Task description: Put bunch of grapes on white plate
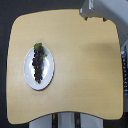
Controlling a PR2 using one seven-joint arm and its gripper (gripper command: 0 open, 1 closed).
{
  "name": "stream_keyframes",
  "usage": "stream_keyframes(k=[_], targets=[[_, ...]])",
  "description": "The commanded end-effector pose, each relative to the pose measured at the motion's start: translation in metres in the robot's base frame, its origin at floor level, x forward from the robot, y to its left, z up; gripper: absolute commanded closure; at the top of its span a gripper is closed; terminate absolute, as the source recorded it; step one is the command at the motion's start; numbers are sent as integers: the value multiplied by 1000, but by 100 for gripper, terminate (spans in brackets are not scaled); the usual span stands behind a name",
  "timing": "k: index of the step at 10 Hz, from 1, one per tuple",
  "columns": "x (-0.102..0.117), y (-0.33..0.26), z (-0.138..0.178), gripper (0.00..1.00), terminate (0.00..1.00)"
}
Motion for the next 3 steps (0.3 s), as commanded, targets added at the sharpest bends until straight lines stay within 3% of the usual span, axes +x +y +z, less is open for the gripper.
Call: stream_keyframes(k=[1, 2, 3], targets=[[-19, -39, -3, 0, 0], [-22, -42, -5, 0, 0], [-23, -50, -6, 0, 100]])
